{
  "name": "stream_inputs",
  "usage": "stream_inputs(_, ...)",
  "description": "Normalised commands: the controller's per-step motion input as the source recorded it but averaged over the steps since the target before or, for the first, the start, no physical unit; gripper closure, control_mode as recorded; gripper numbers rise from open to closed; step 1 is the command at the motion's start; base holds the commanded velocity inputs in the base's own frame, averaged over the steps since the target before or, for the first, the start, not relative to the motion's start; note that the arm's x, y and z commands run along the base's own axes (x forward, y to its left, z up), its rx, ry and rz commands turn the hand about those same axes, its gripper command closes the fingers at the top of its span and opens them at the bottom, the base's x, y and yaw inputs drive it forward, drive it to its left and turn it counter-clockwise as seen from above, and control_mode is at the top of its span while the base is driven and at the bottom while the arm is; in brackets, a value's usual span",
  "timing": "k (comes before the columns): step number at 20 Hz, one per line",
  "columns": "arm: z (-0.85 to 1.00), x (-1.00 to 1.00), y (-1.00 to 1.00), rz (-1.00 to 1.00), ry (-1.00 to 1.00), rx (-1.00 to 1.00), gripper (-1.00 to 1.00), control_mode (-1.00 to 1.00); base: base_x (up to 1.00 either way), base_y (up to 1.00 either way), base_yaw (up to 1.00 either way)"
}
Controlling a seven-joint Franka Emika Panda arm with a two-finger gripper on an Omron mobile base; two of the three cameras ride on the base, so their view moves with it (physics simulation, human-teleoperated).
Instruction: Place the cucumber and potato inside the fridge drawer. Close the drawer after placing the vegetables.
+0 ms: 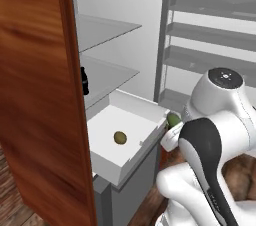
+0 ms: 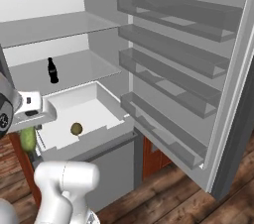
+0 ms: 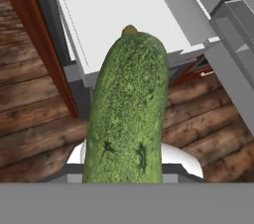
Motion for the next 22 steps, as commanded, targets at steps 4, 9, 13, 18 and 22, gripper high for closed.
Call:
stream_inputs(4,-0.02,0.04,0.0,0.0,-0.15,0.05,1.0,-1.0,0.0,0.0,0.0)
stream_inputs(9,-0.36,0.15,-0.22,0.09,-0.1,0.0,1.0,-1.0,0.0,0.0,0.0)
stream_inputs(13,-0.08,0.0,-0.48,0.25,-0.16,0.0,1.0,-1.0,0.0,0.0,0.0)
stream_inputs(18,0.1,0.15,-0.06,0.28,0.0,0.0,1.0,-1.0,0.0,0.0,0.0)
stream_inputs(22,0.0,0.52,0.37,0.22,0.07,-0.02,1.0,-1.0,0.0,0.0,0.0)
